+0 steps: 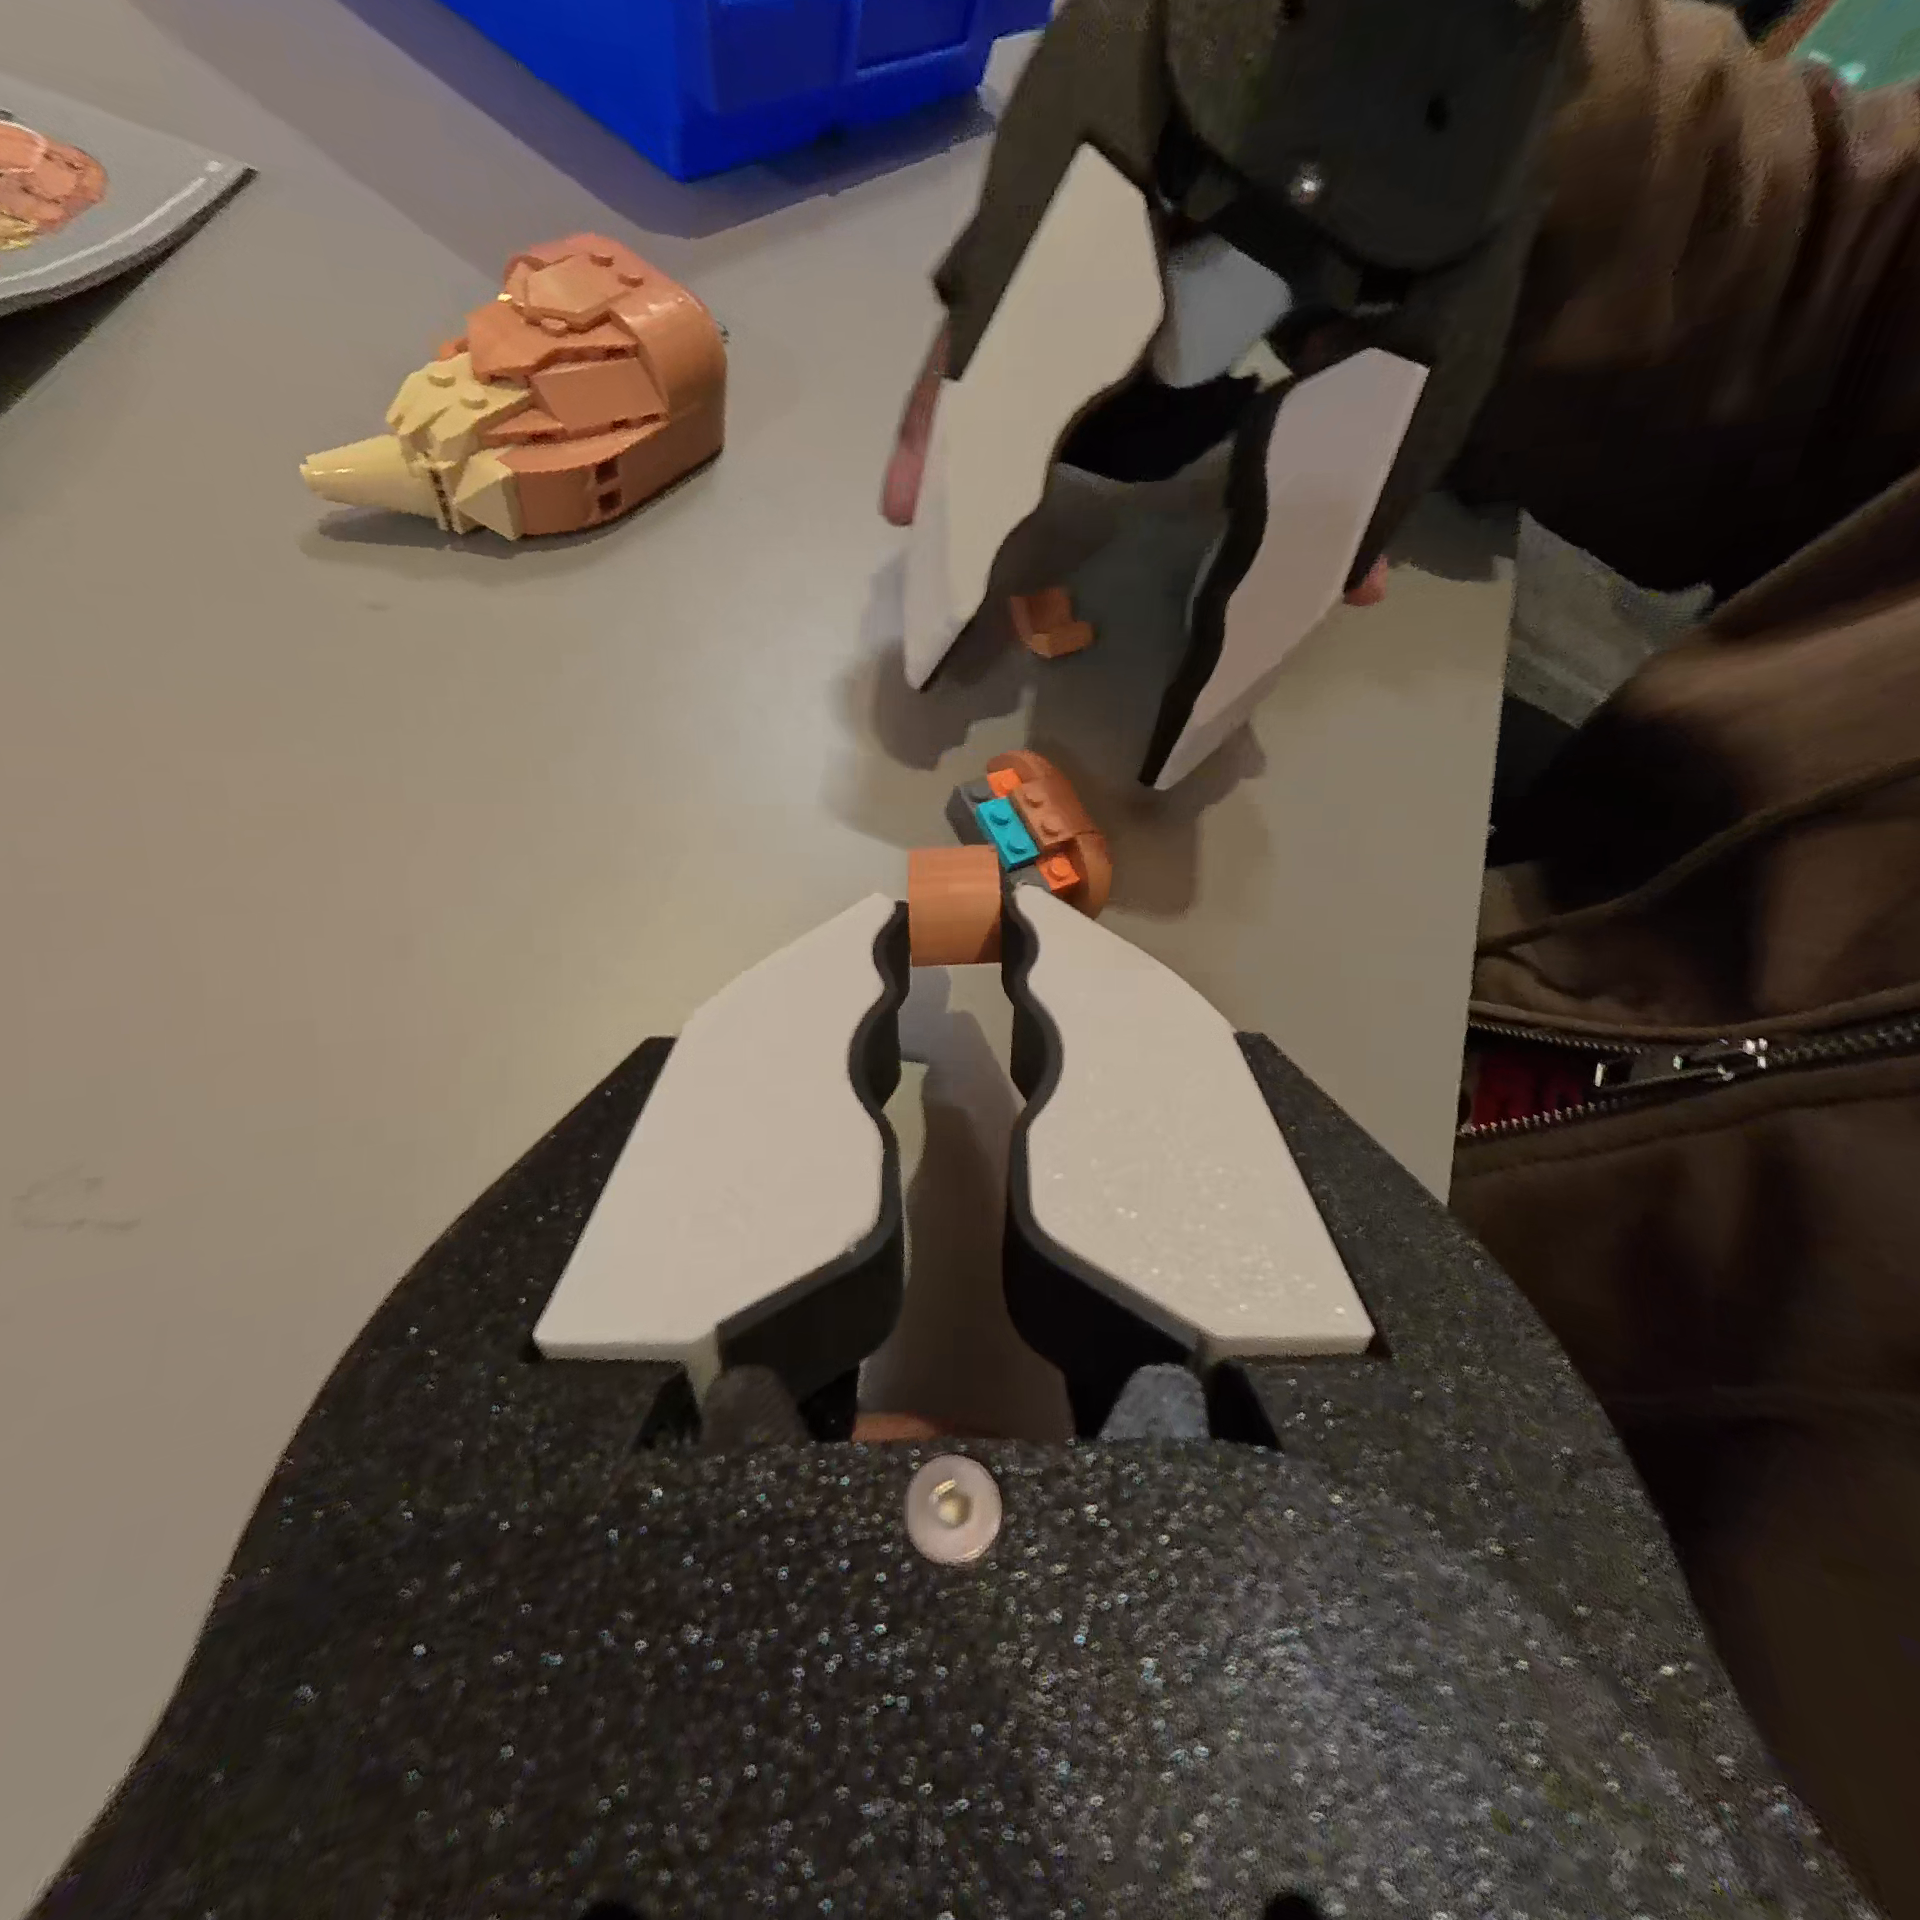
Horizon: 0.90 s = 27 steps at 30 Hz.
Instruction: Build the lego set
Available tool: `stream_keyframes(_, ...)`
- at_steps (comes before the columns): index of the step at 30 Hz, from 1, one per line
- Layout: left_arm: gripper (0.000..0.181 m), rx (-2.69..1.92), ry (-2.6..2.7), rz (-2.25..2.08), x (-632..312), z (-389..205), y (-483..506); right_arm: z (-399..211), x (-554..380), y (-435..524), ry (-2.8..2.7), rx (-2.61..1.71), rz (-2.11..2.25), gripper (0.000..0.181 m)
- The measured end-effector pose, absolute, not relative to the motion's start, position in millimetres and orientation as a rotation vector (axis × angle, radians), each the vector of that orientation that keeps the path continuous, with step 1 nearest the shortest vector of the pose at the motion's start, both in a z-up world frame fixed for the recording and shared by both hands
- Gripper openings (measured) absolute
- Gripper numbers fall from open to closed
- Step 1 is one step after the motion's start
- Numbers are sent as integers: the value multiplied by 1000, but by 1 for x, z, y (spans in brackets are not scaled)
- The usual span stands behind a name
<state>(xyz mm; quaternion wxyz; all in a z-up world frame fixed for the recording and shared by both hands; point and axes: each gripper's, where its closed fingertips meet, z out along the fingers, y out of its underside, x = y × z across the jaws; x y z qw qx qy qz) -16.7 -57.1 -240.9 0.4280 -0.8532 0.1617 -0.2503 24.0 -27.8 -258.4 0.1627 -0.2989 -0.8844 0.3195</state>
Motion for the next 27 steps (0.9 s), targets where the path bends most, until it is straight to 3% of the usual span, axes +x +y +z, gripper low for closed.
stream_keyframes(6, 16, -2075, 462, -730, -11, -234, -64, -267, 18, -40, -2731, -578, 940, 61)
stream_keyframes(9, 16, -2063, 459, -746, -13, -232, -65, -271, 21, -49, -2781, -544, 985, 54)
stream_keyframes(12, 17, -2054, 452, -772, -14, -231, -66, -271, 18, -55, -2732, -594, 1036, 41)
stream_keyframes(19, 17, -1989, 449, -836, -15, -222, -62, -269, 12, -47, -2559, -820, 1031, 39)
stream_keyframes(27, 16, -1533, 149, -1291, -29, -158, -56, -225, 2, -53, -2281, -1019, 1386, 38)
